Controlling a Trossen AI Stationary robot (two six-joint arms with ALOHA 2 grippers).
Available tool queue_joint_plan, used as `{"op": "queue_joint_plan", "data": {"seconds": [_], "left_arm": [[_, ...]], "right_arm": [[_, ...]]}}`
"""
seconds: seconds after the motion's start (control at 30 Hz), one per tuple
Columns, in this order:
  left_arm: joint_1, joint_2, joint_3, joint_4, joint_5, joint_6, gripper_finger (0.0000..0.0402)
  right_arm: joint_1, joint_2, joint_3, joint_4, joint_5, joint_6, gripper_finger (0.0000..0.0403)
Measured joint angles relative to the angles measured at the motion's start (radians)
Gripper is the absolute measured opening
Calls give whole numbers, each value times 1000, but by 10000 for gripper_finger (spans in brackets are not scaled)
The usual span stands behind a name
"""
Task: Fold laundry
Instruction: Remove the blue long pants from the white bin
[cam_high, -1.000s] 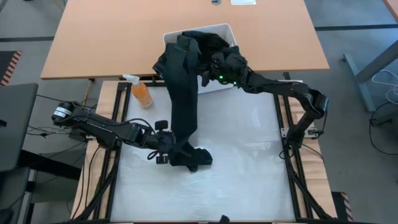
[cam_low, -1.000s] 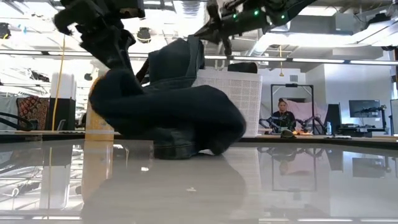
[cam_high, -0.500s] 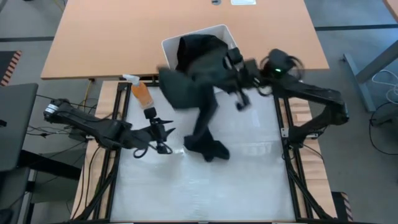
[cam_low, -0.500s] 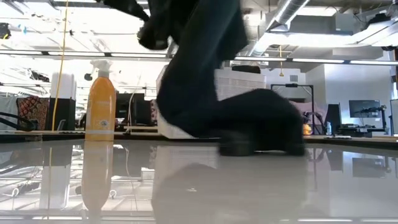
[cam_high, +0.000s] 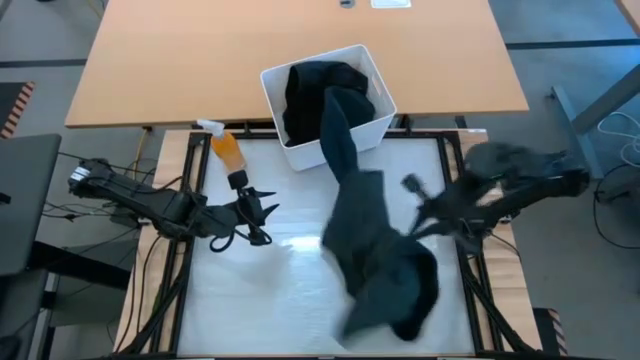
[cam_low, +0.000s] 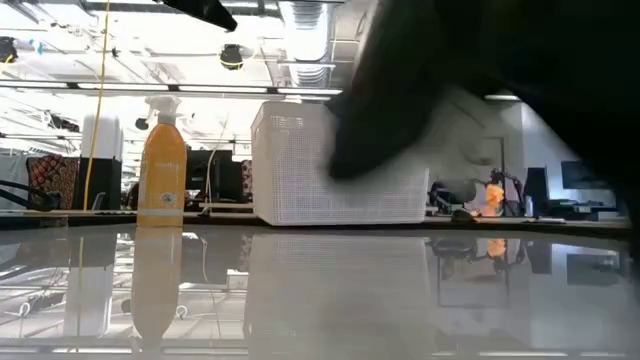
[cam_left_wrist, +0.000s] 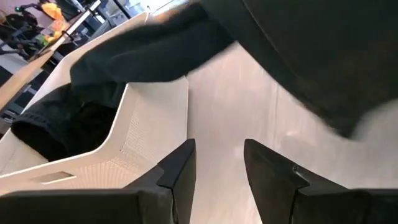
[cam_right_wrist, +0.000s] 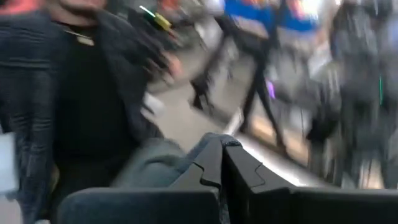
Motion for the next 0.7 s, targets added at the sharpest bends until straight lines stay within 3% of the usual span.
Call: {"op": "queue_joint_plan", "data": {"seconds": [0.2,0.4,0.7], "left_arm": [[36,39,0,-2,15,-8,127],[65,60,-1,-7,79,-26,127],[78,61,-1,-10,84,-27,127]], "right_arm": [[-33,22,-249,49,165,263,29],[-95,82,-329,11,203,464,40],[-192,104,-327,-166,215,453,66]]}}
